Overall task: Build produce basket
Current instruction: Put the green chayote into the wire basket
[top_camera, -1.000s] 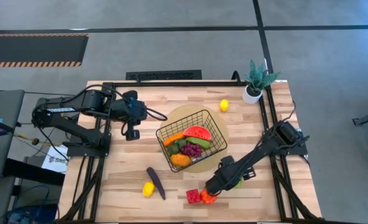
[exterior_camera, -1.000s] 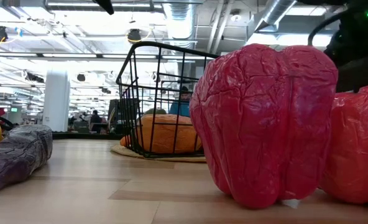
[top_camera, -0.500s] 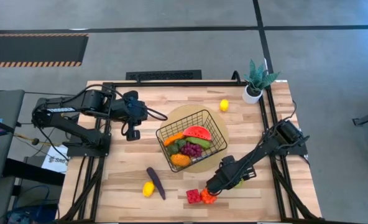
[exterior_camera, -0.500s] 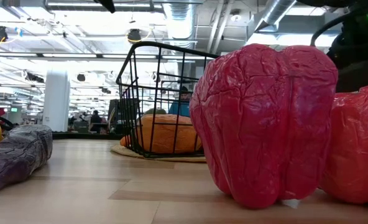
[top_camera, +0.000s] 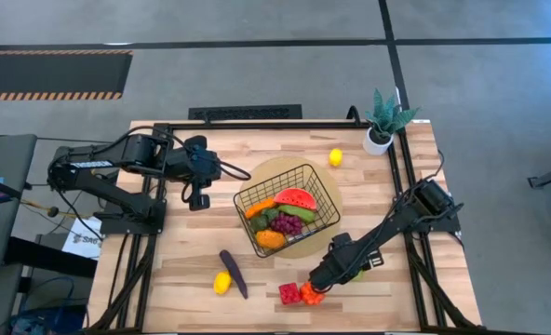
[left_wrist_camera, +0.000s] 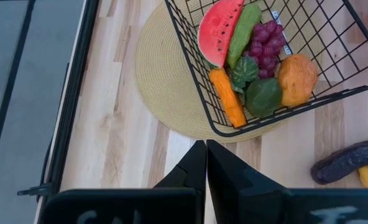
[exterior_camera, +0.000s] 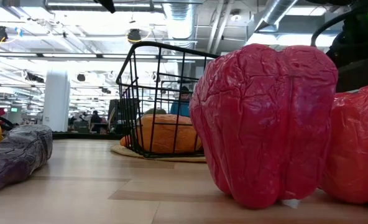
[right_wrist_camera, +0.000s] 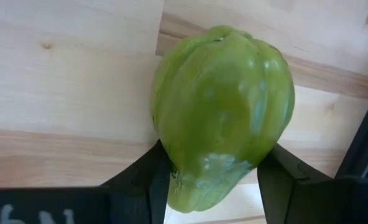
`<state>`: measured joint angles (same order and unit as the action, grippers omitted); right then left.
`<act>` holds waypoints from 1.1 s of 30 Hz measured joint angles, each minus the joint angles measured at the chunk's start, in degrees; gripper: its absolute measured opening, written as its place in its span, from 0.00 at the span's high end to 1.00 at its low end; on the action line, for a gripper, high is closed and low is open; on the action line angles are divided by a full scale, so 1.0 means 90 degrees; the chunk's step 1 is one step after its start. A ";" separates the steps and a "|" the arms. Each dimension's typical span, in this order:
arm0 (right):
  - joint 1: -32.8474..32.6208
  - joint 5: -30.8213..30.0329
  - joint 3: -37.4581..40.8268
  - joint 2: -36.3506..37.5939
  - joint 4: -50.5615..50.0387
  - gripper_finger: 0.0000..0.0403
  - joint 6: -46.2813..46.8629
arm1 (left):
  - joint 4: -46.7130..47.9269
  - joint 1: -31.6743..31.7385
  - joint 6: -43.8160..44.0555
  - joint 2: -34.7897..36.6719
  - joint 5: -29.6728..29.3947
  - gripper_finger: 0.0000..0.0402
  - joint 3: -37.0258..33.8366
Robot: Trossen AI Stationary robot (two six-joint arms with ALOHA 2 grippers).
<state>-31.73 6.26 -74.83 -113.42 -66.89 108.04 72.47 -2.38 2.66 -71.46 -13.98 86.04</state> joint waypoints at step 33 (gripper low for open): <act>0.0603 -0.3989 -0.4600 0.0337 -0.2515 0.54 -0.1904 | 0.0022 -0.0001 -0.0034 -0.0002 0.0005 1.00 0.0002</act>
<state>-26.30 -29.65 -116.23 -110.39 -89.53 90.90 72.66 -2.39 2.35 -71.48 -13.93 86.06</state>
